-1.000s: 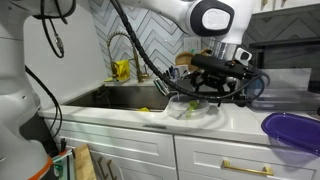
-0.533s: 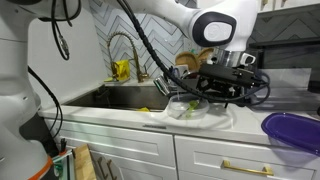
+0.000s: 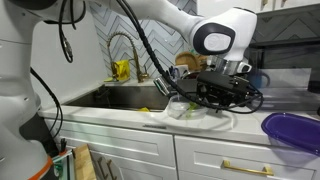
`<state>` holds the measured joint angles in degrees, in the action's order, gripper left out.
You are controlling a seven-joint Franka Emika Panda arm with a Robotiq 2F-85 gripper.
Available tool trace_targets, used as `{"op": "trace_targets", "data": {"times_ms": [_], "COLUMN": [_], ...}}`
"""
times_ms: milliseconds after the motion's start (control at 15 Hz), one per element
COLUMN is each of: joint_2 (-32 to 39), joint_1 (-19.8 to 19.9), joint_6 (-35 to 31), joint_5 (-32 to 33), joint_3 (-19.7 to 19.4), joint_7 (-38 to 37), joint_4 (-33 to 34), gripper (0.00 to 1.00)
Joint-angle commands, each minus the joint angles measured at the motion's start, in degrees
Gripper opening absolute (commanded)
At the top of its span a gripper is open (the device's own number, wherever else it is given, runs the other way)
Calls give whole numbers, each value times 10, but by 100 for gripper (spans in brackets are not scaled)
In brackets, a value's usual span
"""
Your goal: Put the yellow spoon and silver spoon in the bowl, then put the bowl in the sink
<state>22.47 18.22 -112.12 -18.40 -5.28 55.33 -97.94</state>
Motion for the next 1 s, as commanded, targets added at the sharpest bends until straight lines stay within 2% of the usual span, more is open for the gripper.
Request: {"op": "trace_targets", "data": {"times_ms": [0,267,333,933], "joint_2": [4,-7,-8,-49], "joint_1": [6,7,6,4], "joint_6": [12,29,35,56], "joint_5": [-5,-3,-1,28], "joint_3": [5,5,2,-14], "joint_7": [5,7,1,-2], "joint_4": [-2,-7,-7,-26], "gripper": [38,6,1,2]}}
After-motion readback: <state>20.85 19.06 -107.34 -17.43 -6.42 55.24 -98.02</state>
